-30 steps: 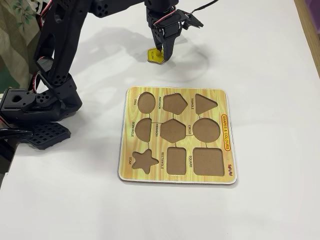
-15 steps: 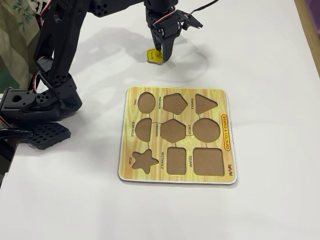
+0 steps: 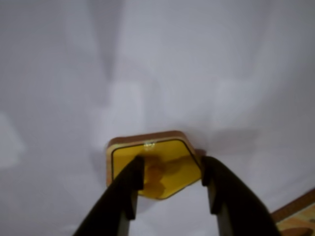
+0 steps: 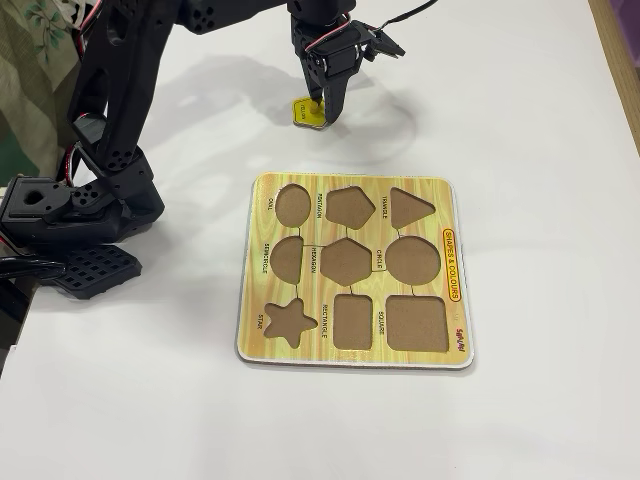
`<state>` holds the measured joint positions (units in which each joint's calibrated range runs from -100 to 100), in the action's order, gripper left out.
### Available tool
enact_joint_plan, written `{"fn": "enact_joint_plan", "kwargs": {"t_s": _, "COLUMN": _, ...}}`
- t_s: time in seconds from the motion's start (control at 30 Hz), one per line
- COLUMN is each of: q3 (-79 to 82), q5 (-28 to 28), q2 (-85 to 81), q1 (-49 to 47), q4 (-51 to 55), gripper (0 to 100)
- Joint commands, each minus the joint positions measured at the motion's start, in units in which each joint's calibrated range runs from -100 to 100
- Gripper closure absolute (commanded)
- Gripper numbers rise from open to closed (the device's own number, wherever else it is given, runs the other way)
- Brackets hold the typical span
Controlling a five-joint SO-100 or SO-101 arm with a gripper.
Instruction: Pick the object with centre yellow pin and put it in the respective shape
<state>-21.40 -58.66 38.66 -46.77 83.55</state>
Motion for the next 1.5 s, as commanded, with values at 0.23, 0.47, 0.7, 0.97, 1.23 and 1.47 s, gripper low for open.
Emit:
{"fn": "enact_joint_plan", "kwargs": {"t_s": 0.23, "q3": -0.36, "q5": -0.34, "q2": -1.50, "q1": -2.64, "q4": 0.03, "gripper": 86}}
{"fn": "enact_joint_plan", "kwargs": {"t_s": 0.47, "q3": -0.54, "q5": -0.49, "q2": -4.18, "q1": -2.93, "q4": -0.06, "gripper": 86}}
{"fn": "enact_joint_plan", "kwargs": {"t_s": 0.7, "q3": -0.27, "q5": -0.49, "q2": -5.44, "q1": -3.13, "q4": -0.06, "gripper": 86}}
{"fn": "enact_joint_plan", "kwargs": {"t_s": 0.97, "q3": 0.54, "q5": -0.49, "q2": -5.19, "q1": -3.13, "q4": -0.06, "gripper": 86}}
{"fn": "enact_joint_plan", "kwargs": {"t_s": 1.23, "q3": 0.54, "q5": -0.49, "q2": -4.94, "q1": -3.03, "q4": -0.06, "gripper": 87}}
{"fn": "enact_joint_plan", "kwargs": {"t_s": 1.47, "q3": 0.63, "q5": -0.23, "q2": -4.85, "q1": -2.93, "q4": 0.03, "gripper": 96}}
